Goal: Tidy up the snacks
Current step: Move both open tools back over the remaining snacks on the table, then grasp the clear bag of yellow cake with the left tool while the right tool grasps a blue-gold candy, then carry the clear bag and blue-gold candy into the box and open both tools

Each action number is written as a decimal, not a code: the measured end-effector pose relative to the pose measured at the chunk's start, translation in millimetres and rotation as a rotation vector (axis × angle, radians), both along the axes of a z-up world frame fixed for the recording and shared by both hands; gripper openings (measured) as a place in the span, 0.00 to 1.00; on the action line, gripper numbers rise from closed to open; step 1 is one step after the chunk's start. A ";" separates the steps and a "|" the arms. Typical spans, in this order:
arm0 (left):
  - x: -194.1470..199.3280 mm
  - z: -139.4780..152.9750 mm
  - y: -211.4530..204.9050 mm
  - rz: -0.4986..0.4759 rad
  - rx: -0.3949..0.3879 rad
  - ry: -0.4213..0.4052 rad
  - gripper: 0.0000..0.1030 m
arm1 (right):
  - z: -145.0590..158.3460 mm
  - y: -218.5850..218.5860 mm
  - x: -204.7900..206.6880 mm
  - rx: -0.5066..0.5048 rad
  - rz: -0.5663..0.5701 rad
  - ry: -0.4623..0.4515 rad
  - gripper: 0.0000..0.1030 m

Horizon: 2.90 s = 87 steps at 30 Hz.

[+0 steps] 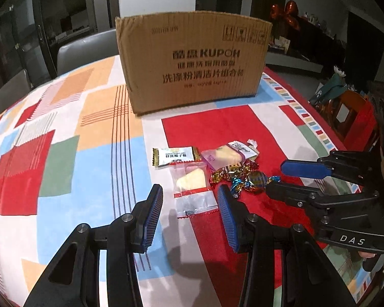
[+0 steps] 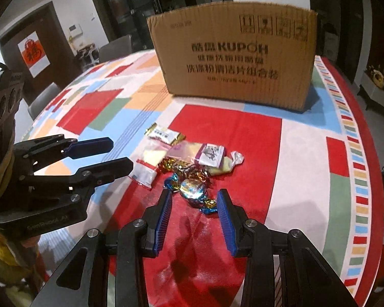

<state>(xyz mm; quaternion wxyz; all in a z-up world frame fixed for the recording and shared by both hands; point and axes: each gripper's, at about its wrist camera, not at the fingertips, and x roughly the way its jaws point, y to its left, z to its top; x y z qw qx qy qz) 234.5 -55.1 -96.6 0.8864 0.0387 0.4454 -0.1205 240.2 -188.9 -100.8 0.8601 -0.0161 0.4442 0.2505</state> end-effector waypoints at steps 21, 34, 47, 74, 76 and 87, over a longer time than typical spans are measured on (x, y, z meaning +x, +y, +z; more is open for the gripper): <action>34.3 -31.8 -2.8 0.015 -0.027 0.076 0.47 | -19.5 10.8 17.0 -0.015 0.039 0.038 0.36; 28.5 -32.7 -0.8 0.029 -0.032 0.066 0.39 | -20.8 14.9 11.8 0.007 0.009 0.030 0.27; 4.2 -12.2 2.3 0.036 -0.047 0.018 0.38 | -3.5 9.1 -5.5 0.044 -0.028 -0.004 0.27; -7.9 100.8 3.6 0.003 -0.066 -0.248 0.38 | 101.5 -0.7 -16.5 0.084 -0.076 -0.242 0.27; -6.2 108.3 3.1 0.000 -0.060 -0.264 0.38 | 111.5 -2.2 -13.2 0.091 -0.084 -0.261 0.27; 17.5 149.9 -0.2 -0.015 -0.044 -0.339 0.37 | 154.2 -11.2 9.9 0.117 -0.120 -0.347 0.27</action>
